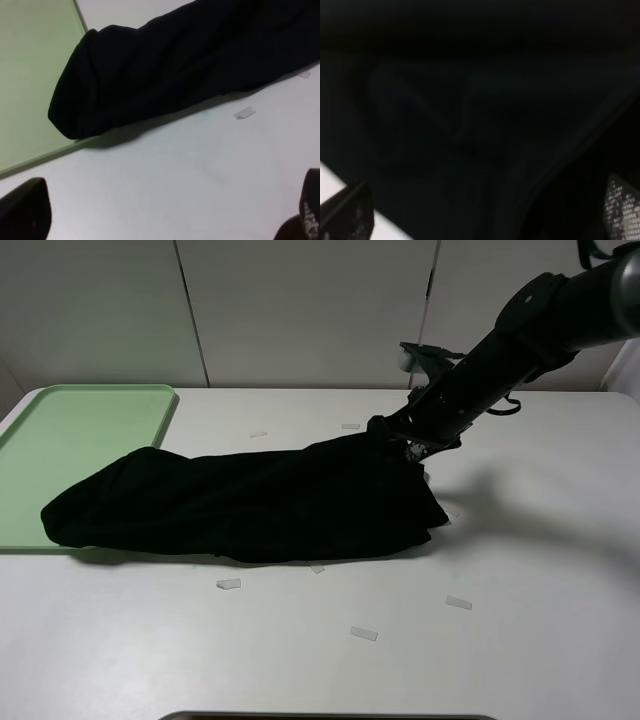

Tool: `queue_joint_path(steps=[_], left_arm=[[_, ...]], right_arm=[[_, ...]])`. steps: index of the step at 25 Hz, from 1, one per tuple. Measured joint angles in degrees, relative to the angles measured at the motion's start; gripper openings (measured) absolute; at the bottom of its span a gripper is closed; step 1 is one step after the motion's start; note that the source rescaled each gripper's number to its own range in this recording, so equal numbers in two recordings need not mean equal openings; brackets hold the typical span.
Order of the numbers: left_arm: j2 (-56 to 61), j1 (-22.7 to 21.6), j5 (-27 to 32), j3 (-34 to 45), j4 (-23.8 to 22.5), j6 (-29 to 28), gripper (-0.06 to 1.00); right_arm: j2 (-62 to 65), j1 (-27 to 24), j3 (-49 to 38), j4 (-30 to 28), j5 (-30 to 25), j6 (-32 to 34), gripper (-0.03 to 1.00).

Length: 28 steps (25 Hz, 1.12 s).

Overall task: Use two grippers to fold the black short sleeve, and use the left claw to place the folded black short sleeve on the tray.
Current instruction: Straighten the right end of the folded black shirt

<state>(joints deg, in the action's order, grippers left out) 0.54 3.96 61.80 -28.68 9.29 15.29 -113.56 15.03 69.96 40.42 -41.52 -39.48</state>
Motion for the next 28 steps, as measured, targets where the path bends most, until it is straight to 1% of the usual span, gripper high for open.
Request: queue_joint_path(steps=[3, 4, 8, 11, 14, 16, 28], left_arm=[[0.0, 0.0, 0.0, 0.0, -0.5, 0.0, 1.00], [0.0, 0.0, 0.0, 0.0, -2.0, 0.0, 1.00], [0.0, 0.0, -0.1, 0.0, -5.4, 0.0, 1.00], [0.0, 0.0, -0.1, 0.0, -6.1, 0.0, 1.00], [0.0, 0.0, -0.1, 0.0, -6.1, 0.0, 1.00], [0.0, 0.0, -0.1, 0.0, -6.1, 0.0, 1.00], [0.0, 0.0, -0.1, 0.0, -6.3, 0.0, 1.00]], right_arm=[[-3.6, -0.5, 2.2, -1.3, -0.2, 0.9, 1.00], [-3.6, -0.5, 2.2, -1.3, -0.2, 0.9, 1.00], [-5.8, -1.3, 2.8, -4.2, 1.3, 4.2, 1.00], [-6.5, -2.4, 2.9, -7.8, 2.9, 8.7, 1.00], [-7.4, -3.3, 3.1, -11.4, 5.2, 15.6, 1.00], [-8.2, -3.6, 3.1, -13.1, 5.9, 18.9, 1.00], [-9.1, -3.6, 3.5, -13.0, 6.5, 25.6, 1.00]])
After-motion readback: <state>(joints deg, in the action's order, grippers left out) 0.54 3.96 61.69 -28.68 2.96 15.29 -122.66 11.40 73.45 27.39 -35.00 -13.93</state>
